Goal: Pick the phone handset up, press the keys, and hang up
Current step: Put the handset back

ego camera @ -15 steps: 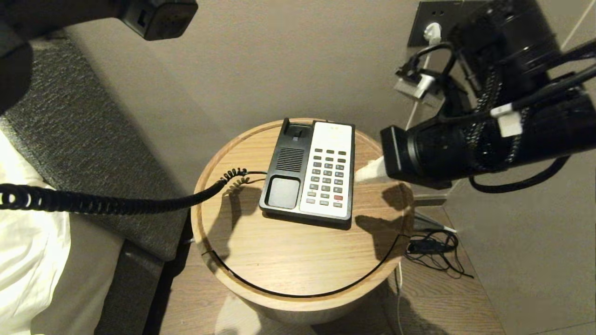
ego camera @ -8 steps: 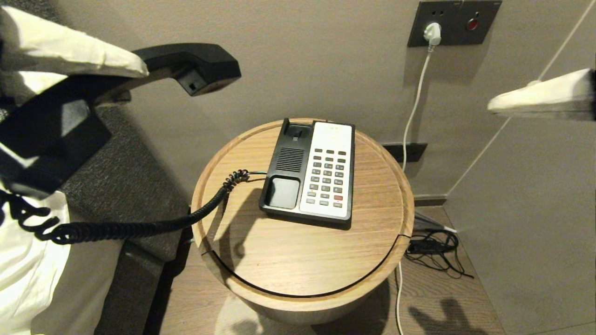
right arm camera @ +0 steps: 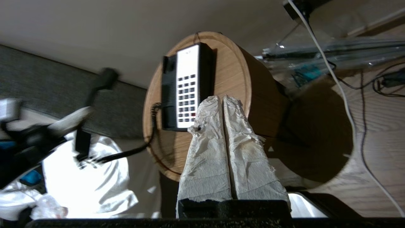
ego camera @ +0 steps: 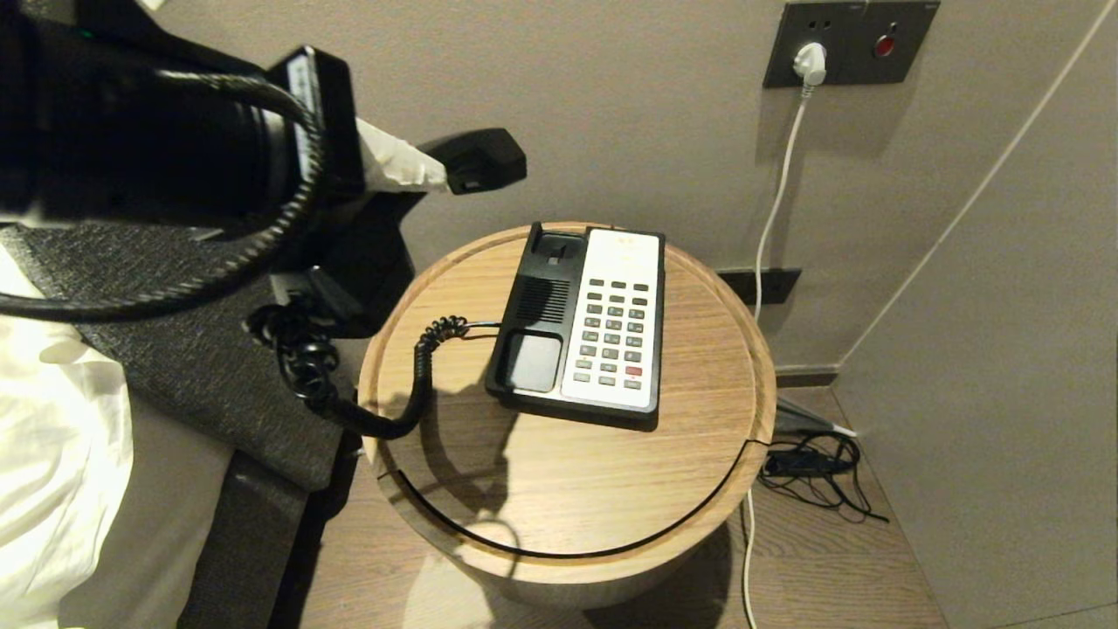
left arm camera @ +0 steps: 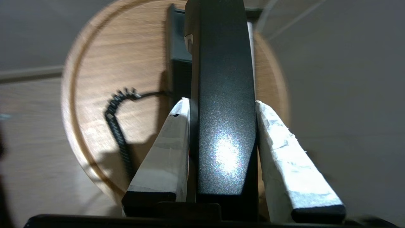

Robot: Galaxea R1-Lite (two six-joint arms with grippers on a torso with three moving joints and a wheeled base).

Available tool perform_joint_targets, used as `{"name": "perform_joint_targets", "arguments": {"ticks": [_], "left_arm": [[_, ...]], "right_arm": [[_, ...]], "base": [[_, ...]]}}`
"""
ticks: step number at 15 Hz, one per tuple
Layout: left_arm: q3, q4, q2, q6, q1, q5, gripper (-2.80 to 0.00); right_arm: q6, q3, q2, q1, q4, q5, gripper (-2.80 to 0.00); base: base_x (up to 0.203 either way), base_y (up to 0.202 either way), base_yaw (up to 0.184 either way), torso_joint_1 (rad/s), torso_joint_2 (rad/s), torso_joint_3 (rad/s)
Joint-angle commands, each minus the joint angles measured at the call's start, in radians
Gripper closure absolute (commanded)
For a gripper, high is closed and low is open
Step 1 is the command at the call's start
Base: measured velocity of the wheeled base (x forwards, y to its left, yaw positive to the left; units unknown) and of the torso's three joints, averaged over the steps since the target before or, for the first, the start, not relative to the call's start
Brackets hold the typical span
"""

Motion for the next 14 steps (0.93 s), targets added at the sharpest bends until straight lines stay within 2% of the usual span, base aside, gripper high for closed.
{"name": "perform_joint_targets", "arguments": {"ticks": [1, 5, 7, 12, 14], "left_arm": [[-0.003, -0.009, 0.120, 0.029, -0.029, 0.058, 0.00], [-0.025, -0.078, 0.256, 0.047, -0.069, 0.155, 0.00], [-0.041, -0.091, 0.300, 0.053, -0.084, 0.180, 0.00], [-0.129, -0.110, 0.390, 0.143, -0.083, 0.295, 0.00], [-0.132, -0.110, 0.391, 0.149, -0.075, 0.307, 0.00]], "right_arm": [[0.028, 0.005, -0.068, -0.008, -0.002, 0.007, 0.00], [0.035, -0.022, -0.075, -0.007, 0.007, 0.021, 0.00], [0.039, -0.024, -0.080, -0.007, 0.015, 0.060, 0.00], [0.040, -0.012, -0.099, -0.007, 0.019, 0.107, 0.00], [0.040, -0.007, -0.106, -0.007, 0.021, 0.111, 0.00]], "base": [[0.000, 0.000, 0.000, 0.000, 0.00, 0.000], [0.000, 0.000, 0.000, 0.000, 0.00, 0.000], [0.000, 0.000, 0.000, 0.000, 0.00, 0.000], [0.000, 0.000, 0.000, 0.000, 0.00, 0.000], [0.000, 0.000, 0.000, 0.000, 0.00, 0.000]]}}
